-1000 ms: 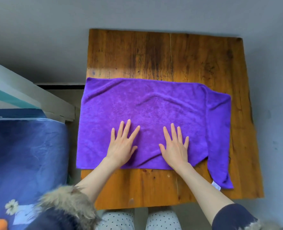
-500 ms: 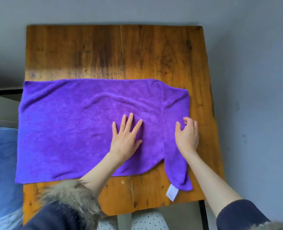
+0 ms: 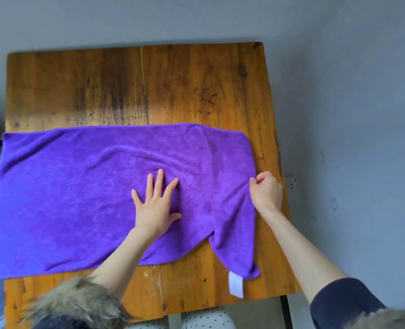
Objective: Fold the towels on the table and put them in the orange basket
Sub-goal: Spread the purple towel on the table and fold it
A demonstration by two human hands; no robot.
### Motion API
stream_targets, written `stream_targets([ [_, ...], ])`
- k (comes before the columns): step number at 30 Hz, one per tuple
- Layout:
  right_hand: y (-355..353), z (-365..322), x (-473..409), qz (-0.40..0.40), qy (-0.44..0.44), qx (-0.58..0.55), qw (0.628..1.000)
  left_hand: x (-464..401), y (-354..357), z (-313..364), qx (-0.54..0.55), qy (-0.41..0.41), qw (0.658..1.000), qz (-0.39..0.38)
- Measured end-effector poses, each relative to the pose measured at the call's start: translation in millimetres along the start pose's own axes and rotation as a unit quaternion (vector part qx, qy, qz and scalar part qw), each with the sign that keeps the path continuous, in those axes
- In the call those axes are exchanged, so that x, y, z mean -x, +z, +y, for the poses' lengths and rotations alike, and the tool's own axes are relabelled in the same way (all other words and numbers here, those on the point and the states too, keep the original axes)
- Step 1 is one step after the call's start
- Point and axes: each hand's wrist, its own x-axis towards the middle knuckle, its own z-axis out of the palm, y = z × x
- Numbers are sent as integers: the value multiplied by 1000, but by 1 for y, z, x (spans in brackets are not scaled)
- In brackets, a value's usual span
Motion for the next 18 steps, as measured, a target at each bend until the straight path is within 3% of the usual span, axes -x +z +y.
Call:
stream_targets([
  [5, -28, -3, -35, 73, -23, -36, 996, -1, -2, 11, 0, -32, 999, -12],
  [11, -17, 18, -30, -16, -5, 22, 1000, -2, -5, 14, 11, -43, 999, -23],
  [18, -15, 32, 3, -26, -16, -8, 999, 0, -9, 15, 35, -37, 999, -19],
])
